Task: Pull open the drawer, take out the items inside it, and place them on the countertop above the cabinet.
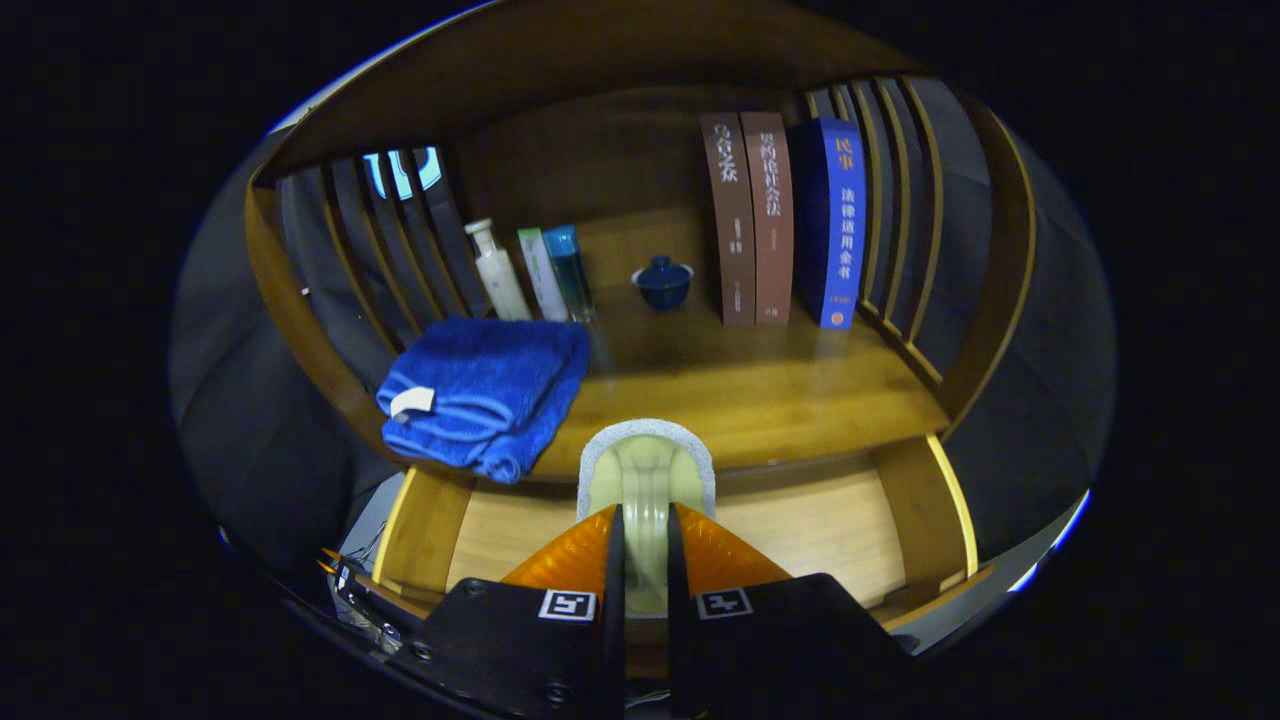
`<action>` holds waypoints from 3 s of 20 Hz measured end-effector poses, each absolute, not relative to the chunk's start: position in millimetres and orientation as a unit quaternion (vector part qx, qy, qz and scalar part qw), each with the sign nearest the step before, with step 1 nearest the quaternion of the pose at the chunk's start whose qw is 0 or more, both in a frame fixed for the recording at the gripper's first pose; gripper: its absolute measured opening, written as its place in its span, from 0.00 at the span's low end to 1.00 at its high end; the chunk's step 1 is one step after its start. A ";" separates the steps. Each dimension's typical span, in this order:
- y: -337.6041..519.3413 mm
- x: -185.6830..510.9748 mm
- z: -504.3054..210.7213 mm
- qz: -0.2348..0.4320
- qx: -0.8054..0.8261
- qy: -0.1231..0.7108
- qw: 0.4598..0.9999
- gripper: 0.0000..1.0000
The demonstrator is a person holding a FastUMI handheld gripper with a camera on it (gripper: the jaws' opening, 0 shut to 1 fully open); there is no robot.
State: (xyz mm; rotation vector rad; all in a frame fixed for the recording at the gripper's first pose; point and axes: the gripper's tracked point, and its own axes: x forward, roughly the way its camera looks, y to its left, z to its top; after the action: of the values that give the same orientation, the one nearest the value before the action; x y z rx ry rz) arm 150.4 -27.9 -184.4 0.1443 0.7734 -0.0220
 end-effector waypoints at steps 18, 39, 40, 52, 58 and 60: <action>-45.0 293.4 -228.5 -0.029 0.043 0.429 0.902 0.26; 19.2 55.5 -112.6 0.015 0.038 0.124 0.991 0.99; 24.0 40.4 -120.2 0.022 0.042 0.117 0.992 0.99; -6.0 -37.5 -251.2 -0.045 0.038 0.149 0.987 0.99; -7.9 -21.2 -286.5 -0.048 0.044 0.181 0.981 0.99; -7.1 -16.8 -288.5 -0.047 0.045 0.184 0.981 0.99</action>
State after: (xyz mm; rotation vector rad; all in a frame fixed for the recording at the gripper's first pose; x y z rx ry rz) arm -16.8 -7.1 -288.5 0.0908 0.3704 -0.0943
